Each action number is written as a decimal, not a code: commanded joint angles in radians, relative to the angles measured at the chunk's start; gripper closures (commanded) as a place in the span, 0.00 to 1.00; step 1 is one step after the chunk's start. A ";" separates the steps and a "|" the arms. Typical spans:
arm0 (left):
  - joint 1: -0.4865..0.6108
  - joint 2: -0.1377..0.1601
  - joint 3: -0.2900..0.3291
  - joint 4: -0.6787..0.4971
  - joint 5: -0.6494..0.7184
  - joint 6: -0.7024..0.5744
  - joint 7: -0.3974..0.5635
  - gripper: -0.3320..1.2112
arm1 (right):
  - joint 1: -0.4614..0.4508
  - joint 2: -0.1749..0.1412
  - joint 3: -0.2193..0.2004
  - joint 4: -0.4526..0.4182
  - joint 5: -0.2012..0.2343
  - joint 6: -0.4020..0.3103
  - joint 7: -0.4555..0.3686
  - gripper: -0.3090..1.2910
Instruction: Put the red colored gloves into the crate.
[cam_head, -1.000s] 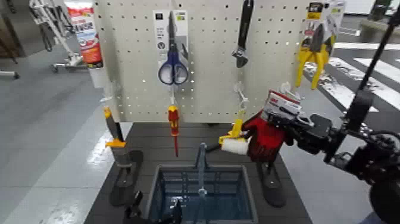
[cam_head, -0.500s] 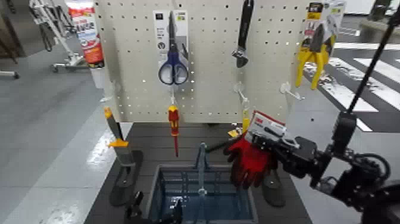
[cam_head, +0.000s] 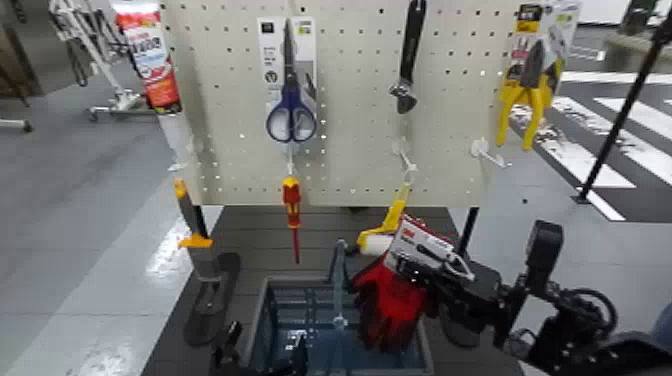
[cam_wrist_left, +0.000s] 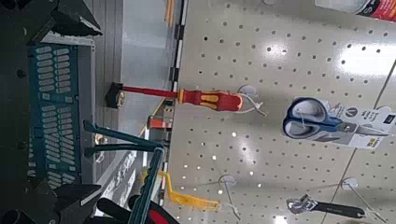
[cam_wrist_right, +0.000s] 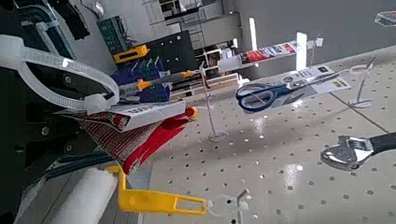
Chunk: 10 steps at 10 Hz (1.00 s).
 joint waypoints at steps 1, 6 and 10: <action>-0.001 -0.087 -0.002 0.000 0.000 0.002 -0.001 0.29 | -0.004 0.014 0.051 0.061 -0.017 -0.030 0.008 0.89; -0.003 -0.086 -0.002 0.000 0.003 0.003 0.000 0.29 | -0.037 0.034 0.134 0.182 -0.045 -0.081 0.029 0.89; -0.003 -0.086 -0.002 0.000 0.003 0.003 0.000 0.29 | -0.037 0.037 0.137 0.205 -0.054 -0.052 0.006 0.33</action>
